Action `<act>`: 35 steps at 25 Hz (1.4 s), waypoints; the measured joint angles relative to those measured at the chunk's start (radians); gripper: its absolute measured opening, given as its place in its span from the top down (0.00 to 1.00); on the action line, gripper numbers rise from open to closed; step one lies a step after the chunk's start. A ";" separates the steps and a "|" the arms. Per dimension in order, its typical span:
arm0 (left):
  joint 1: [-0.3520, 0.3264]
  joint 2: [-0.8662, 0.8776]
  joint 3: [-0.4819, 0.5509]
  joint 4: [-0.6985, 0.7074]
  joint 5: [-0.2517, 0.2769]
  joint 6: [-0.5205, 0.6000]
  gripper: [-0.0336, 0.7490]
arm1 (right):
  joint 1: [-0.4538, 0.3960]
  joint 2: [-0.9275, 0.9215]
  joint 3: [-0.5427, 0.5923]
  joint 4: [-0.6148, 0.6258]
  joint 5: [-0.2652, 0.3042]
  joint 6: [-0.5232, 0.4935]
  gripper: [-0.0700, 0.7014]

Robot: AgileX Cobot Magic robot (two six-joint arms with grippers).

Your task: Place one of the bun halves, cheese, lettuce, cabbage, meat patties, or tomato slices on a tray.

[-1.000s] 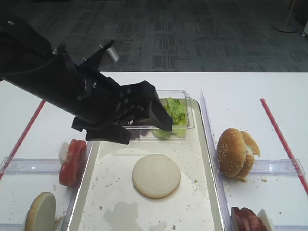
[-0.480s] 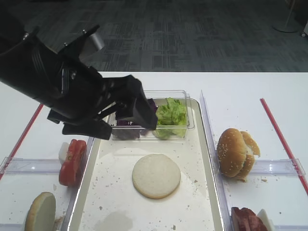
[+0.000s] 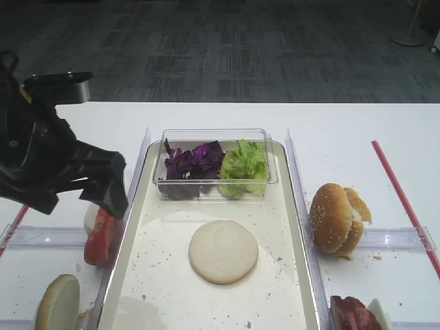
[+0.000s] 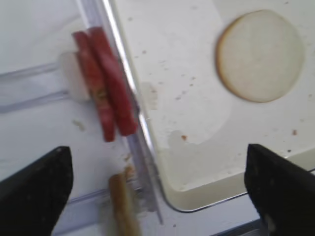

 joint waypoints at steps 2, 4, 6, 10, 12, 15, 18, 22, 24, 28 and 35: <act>0.018 0.000 0.000 0.062 0.030 -0.020 0.13 | 0.000 0.000 0.000 0.000 0.000 0.000 0.33; 0.042 0.000 0.000 0.117 0.058 -0.039 0.13 | 0.000 0.000 0.000 0.000 0.000 0.000 0.33; 0.061 0.000 0.000 0.163 0.079 -0.058 0.13 | 0.000 0.000 0.000 0.000 0.000 0.000 0.33; 0.113 0.000 0.000 0.224 0.109 -0.075 0.13 | 0.000 0.000 0.000 0.000 0.000 0.000 0.33; 0.141 0.000 0.000 0.232 0.118 -0.075 0.13 | 0.000 0.000 0.000 0.000 0.000 0.000 0.33; 0.187 0.000 0.000 0.244 0.128 -0.067 0.14 | 0.000 0.000 0.000 0.000 0.000 0.000 0.33; 0.234 0.000 0.000 0.246 0.139 -0.044 0.16 | 0.000 0.000 0.000 0.000 0.000 0.000 0.33; 0.280 0.000 0.000 0.246 0.144 -0.016 0.17 | 0.000 0.000 0.000 0.000 0.000 0.000 0.33; 0.299 0.000 0.000 0.246 0.144 -0.010 0.17 | 0.000 0.000 0.000 0.000 0.000 0.000 0.33; 0.329 0.000 0.000 0.246 0.152 0.010 0.17 | 0.000 0.000 0.000 0.000 0.000 0.000 0.33; 0.333 -0.033 0.024 0.246 0.174 0.013 0.17 | 0.000 0.000 0.000 0.000 0.000 0.004 0.33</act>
